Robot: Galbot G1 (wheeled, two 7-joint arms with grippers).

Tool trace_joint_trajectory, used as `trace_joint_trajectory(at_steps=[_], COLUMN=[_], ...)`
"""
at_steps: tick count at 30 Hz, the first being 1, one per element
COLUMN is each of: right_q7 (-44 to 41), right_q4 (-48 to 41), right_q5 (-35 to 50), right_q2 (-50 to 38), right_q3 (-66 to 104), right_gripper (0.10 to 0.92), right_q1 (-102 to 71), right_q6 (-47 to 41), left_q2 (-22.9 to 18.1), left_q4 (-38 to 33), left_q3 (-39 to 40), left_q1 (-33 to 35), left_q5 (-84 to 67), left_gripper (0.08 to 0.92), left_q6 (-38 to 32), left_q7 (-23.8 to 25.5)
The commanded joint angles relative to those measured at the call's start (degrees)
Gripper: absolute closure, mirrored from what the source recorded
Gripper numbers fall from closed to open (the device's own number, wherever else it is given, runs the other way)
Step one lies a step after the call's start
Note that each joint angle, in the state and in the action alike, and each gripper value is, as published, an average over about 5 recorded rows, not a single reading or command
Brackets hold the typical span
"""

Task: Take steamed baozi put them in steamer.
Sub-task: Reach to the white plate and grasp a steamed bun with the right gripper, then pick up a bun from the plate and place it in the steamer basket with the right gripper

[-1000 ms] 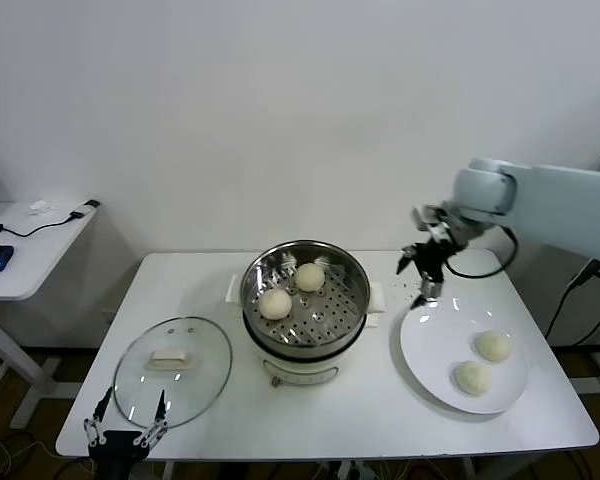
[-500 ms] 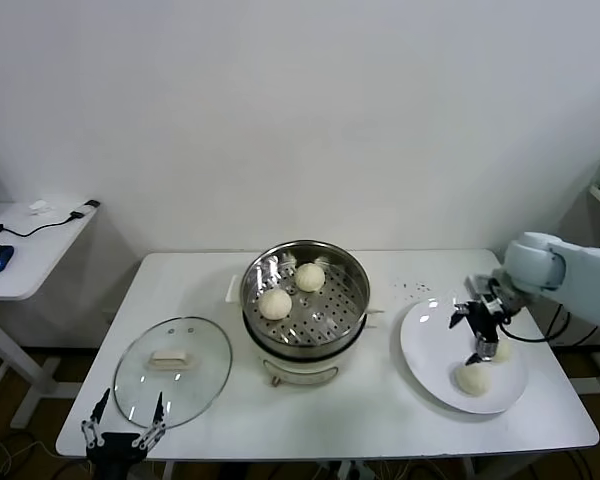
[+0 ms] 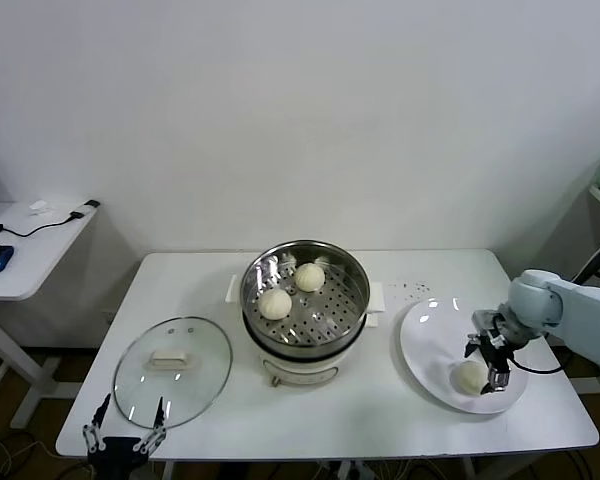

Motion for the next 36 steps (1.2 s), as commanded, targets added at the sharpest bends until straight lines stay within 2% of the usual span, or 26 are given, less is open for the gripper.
trace_joint_trajectory(at_steps=[1, 5, 10, 13, 20, 23, 29, 33, 36], right_q7=[-0.12, -0.59, -1.13, -1.43, -2.33, -4.32, -9.98, -9.72, -8.60], right_q4=[-2.55, -2.91, -3.20, -3.23, -2.83, -3.22, -6.22, -5.95, -4.94], right_q5=[-2.11, -2.01, -1.78, -1.50, -0.30, -0.17, -4.06, -8.53, -11.44], right_q2=[1.17, 1.70, 2.10, 2.20, 2.10, 3.24, 13.65, 21.67, 26.50], right_q3=[3.70, 3.76, 3.46, 3.24, 1.31, -0.54, -10.79, -14.07, -12.38], right_gripper=[0.205, 0.250, 0.370, 0.413, 0.467, 0.473, 0.472, 0.466, 0.465], right_q1=[-4.68, -4.33, -3.53, -2.86, 1.68, 7.86, 30.47, 39.83, 41.78], right_q6=[0.17, 0.25, 0.37, 0.45, 2.45, 7.44, 29.42, 42.68, 48.01], left_q2=[-0.02, -0.03, -0.07, -0.06, 0.04, 0.20, 0.44, 0.39, 0.36], left_q4=[0.21, 0.25, 0.21, 0.21, 0.26, 0.25, 0.13, 0.12, 0.18], left_q3=[-0.02, -0.05, -0.02, -0.01, 0.10, 0.11, 0.19, 0.19, 0.20], left_q1=[0.01, 0.04, 0.12, 0.17, 0.25, 0.33, 0.53, 0.81, 0.89], left_q5=[0.13, 0.16, 0.24, 0.26, 0.30, 0.29, 0.40, 0.49, 0.50], left_gripper=[0.177, 0.177, 0.177, 0.177, 0.177, 0.177, 0.177, 0.177, 0.177], left_q6=[-0.06, -0.09, -0.11, -0.14, -0.18, -0.19, -0.20, -0.48, -0.61], left_q7=[-0.01, -0.02, -0.03, -0.04, -0.03, -0.01, 0.05, 0.06, 0.07])
